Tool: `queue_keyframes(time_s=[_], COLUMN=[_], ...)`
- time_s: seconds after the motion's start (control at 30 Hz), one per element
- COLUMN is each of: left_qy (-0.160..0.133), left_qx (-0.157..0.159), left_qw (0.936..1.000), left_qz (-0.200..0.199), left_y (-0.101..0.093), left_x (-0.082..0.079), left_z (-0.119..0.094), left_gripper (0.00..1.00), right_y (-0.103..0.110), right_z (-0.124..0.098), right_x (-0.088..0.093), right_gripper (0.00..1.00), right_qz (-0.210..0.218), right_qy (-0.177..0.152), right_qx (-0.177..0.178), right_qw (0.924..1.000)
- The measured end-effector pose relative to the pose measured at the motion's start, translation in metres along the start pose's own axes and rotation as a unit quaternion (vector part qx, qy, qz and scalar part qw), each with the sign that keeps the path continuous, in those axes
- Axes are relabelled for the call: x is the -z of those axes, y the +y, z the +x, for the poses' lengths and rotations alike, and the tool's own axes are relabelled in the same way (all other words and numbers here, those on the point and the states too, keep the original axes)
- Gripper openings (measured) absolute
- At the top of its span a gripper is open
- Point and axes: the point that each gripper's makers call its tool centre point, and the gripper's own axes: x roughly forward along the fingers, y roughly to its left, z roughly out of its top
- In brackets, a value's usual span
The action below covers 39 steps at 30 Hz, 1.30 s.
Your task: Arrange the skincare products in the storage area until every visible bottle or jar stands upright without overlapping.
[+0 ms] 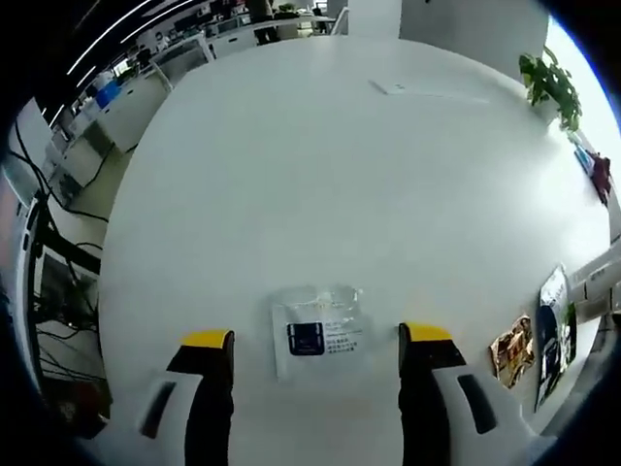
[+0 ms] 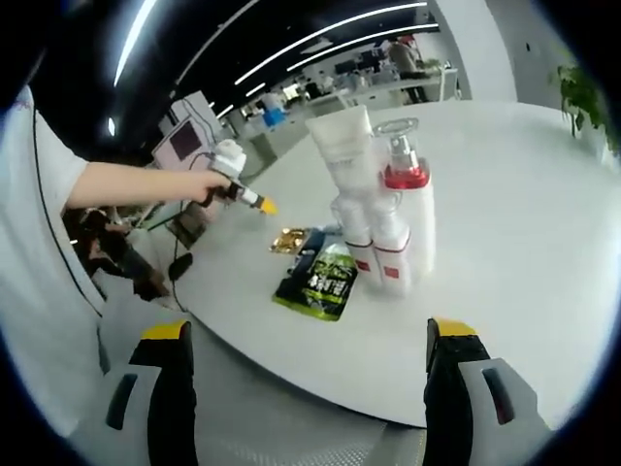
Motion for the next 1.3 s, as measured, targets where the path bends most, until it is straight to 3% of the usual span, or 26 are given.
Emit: queue_keyframes(time_s=[0.37, 0.53, 1.0, 1.3], left_qy=[0.004, 0.002, 0.013, -0.003], left_qx=[0.017, 0.022, 0.011, 0.015], left_qw=[0.9998, 0.9996, 0.9998, 0.9999], left_qz=[0.004, 0.018, 0.009, -0.006], left_y=[-0.012, -0.01, 0.009, -0.004], left_x=[-0.003, -0.003, -0.002, -0.002], left_z=[-0.004, -0.008, -0.006, -0.029], left_gripper=[0.53, 0.38, 0.38, 0.38], right_y=[-0.002, -0.003, -0.003, 0.0], right_z=[0.0, 0.0, 0.0, 0.0], right_x=[-0.001, -0.002, -0.003, -0.004], right_gripper=[1.0, 1.0, 1.0, 0.98], right_qz=[0.006, 0.008, 0.005, -0.005], right_qy=[-0.005, -0.007, -0.011, -0.012], right_qx=[0.003, 0.005, 0.006, 0.001], right_qw=[1.0, 0.9999, 0.9999, 0.9999])
